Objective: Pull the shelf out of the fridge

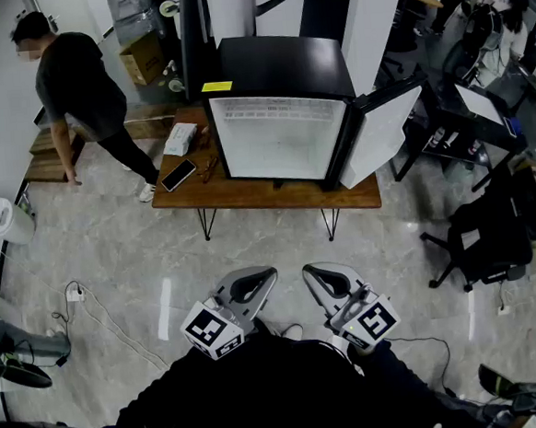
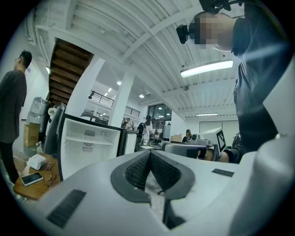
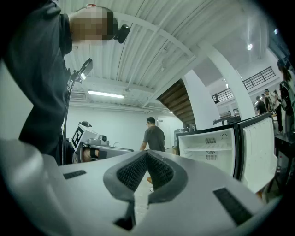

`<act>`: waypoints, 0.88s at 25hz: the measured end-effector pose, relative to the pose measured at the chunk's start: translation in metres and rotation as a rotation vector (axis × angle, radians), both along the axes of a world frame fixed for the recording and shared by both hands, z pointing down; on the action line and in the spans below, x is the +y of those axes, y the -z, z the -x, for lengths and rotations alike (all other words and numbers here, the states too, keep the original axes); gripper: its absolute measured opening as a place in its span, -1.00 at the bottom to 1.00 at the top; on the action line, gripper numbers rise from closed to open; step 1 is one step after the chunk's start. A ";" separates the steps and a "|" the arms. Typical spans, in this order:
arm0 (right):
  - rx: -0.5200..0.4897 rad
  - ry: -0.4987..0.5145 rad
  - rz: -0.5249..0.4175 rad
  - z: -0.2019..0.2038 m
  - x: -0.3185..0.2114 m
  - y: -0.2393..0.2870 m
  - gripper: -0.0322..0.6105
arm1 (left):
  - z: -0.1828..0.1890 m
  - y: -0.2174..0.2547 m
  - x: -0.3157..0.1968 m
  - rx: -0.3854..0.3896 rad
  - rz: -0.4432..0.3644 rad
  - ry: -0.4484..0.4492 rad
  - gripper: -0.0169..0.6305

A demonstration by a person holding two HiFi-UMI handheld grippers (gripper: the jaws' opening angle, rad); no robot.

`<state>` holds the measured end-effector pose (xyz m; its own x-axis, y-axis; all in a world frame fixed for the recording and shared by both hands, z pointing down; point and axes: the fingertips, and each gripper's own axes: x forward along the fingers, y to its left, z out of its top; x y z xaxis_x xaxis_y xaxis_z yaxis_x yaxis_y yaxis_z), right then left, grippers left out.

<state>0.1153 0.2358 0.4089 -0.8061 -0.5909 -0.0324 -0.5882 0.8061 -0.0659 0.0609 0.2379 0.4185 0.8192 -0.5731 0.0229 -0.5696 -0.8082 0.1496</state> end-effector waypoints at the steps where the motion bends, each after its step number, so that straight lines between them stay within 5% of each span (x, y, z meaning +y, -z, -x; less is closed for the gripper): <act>1: -0.002 0.002 -0.003 0.001 0.000 -0.001 -0.88 | 0.000 -0.001 0.000 0.000 0.001 0.000 -0.93; 22: -0.020 -0.038 0.087 -0.021 -0.025 -0.021 -0.88 | -0.009 -0.024 -0.027 0.012 0.065 0.031 -0.93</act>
